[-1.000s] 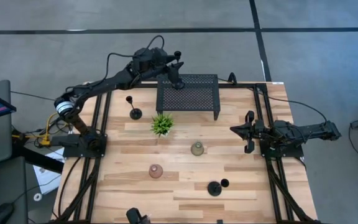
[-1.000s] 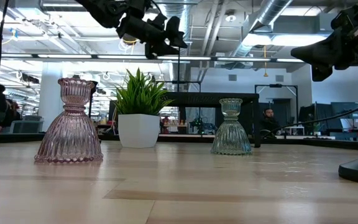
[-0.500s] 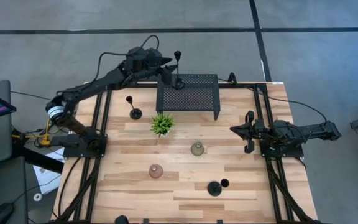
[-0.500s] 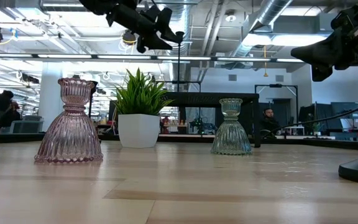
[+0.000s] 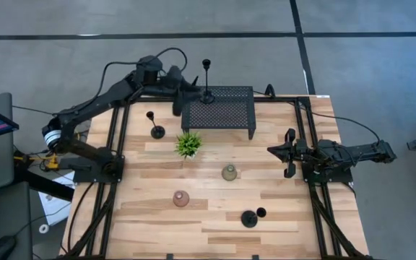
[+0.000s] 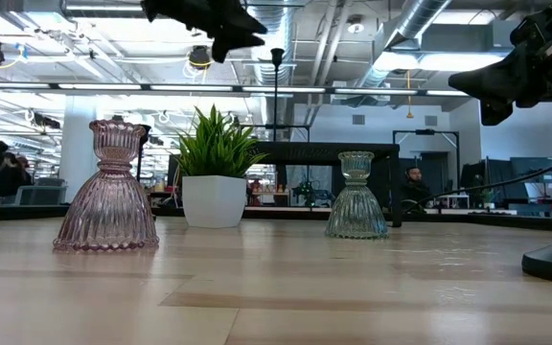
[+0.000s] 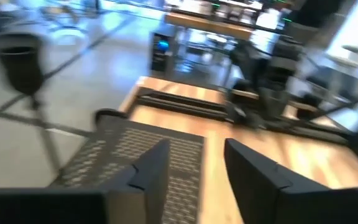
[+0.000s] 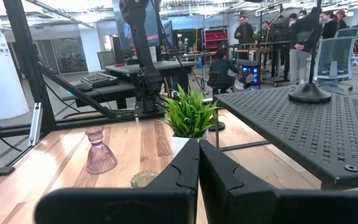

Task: Pick & Place candle stick holders
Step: Put the bottom black candle holder on the shelf

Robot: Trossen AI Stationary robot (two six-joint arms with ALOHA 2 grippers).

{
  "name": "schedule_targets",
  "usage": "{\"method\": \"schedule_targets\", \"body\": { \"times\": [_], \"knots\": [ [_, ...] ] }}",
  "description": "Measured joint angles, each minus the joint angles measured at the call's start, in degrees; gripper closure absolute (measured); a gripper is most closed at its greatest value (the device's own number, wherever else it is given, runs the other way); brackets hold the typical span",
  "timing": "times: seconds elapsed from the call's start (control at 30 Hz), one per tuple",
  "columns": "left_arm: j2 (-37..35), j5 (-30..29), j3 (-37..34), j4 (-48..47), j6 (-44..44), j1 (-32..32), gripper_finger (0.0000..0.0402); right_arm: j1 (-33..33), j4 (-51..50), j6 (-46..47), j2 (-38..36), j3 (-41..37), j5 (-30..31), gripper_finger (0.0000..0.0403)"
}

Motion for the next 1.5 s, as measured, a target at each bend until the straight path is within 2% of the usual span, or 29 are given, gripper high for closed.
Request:
{"method": "schedule_targets", "body": {
  "times": [0.17, 0.4, 0.6, 0.8, 0.87, 1.03, 1.13, 1.3, 1.5],
  "knots": [
    [-1.5, 6.1, 0.0, -3.1, 0.7, -2.3, 0.0321, 0.0, 0.0, 0.0, 0.0, 0.0, 0.0, 0.0403],
    [-1.6, 7.2, 0.0, -3.5, 0.8, -4.6, 0.0391, 0.0, 0.0, 0.0, 0.0, 0.0, 0.0, 0.0403],
    [-0.8, 4.7, 0.0, -1.3, 0.4, -4.5, 0.0389, 0.0, 0.0, 0.0, 0.0, 0.0, 0.0, 0.0403],
    [-0.2, 4.5, 0.0, -1.0, 0.2, -4.5, 0.0381, 0.0, 0.0, 0.0, 0.0, 0.0, 0.0, 0.0403],
    [-0.2, 4.7, 0.0, -1.0, 2.5, -4.5, 0.0383, 0.0, 0.0, 0.0, 0.0, 0.0, 0.0, 0.0403],
    [-0.6, 12.5, -0.1, -2.5, 9.9, -6.2, 0.0397, 0.0, 0.0, 0.0, 0.0, 0.0, 0.0, 0.0403],
    [-1.8, 14.3, 0.0, -3.3, 12.6, -7.6, 0.0397, 0.0, 0.0, 0.0, 0.0, 0.0, 0.0, 0.0403],
    [-5.8, 13.0, -3.8, -4.3, 15.2, -9.9, 0.0398, 0.1, 0.0, 0.0, 0.0, 0.0, 0.0, 0.0403],
    [-15.0, -0.4, -15.9, -1.8, 12.4, -13.2, 0.0399, 0.2, 0.0, 1.8, 0.0, 0.0, -0.1, 0.0403]
  ]
}}
